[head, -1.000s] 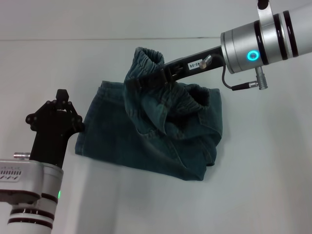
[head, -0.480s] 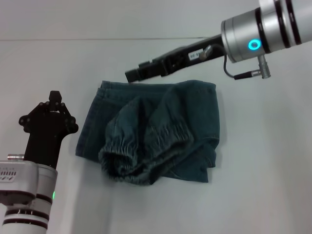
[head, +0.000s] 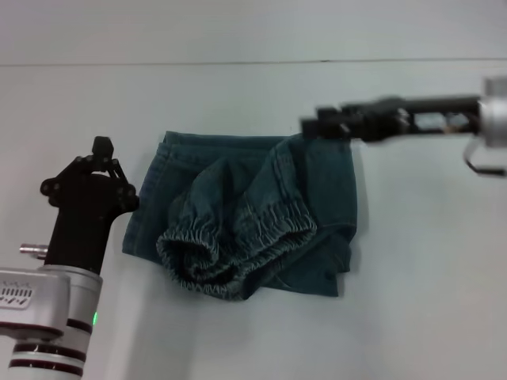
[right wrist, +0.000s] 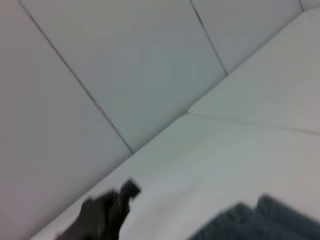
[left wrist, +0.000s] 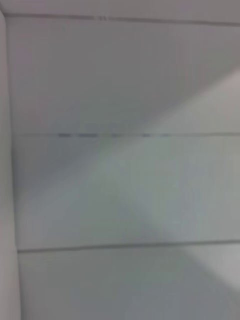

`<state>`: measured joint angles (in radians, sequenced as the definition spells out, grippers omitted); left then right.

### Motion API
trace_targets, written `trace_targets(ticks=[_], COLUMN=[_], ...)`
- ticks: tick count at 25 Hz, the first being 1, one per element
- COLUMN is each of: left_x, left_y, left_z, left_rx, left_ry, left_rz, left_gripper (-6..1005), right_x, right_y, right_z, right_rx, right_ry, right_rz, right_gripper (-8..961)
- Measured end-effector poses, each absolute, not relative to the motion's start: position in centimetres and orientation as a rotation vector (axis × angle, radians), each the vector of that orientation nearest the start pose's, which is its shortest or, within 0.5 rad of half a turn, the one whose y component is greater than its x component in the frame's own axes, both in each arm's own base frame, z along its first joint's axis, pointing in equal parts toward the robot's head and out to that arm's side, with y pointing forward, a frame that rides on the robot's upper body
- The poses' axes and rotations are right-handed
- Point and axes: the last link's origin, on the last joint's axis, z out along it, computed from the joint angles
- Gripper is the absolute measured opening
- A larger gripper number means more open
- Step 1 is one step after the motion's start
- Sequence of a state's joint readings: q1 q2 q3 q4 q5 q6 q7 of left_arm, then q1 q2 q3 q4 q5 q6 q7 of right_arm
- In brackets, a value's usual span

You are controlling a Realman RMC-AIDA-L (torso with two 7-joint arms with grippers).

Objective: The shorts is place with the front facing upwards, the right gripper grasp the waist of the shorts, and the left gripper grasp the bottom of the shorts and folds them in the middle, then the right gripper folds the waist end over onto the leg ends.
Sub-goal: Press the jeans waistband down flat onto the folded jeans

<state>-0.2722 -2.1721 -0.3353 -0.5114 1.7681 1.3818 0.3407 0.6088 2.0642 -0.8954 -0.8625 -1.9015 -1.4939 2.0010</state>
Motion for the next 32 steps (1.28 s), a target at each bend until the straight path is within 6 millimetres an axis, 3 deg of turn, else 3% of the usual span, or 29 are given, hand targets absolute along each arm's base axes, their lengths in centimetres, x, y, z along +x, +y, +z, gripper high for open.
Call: trace_targets(ticks=[7,13,22,32], left_x=[-24.7,-24.3,-24.5,-26.1], left_y=[24.9,25.0,25.0,25.1], left_z=[-8.9,-9.4,-9.4,-8.2], left_rx=[-1.578,-1.62,-1.623,-1.55], left_ry=[-0.39,-0.396,-0.403,-0.415], left_rz=[-0.811,-0.836,-0.833,-0.787], left_gripper=[0,1,1,1], right_x=[24.6,26.6,25.5,22.9], right_y=[32.2,30.7,32.1,34.3], right_z=[2.1,0.6,-1.9,-3.7], right_rx=[-2.739,-2.773,-2.817,-2.857], right_ry=[1.038,1.113,1.12,1.141], right_rz=[0.721,0.603,0.496,0.477], right_gripper=[614,612,610,610])
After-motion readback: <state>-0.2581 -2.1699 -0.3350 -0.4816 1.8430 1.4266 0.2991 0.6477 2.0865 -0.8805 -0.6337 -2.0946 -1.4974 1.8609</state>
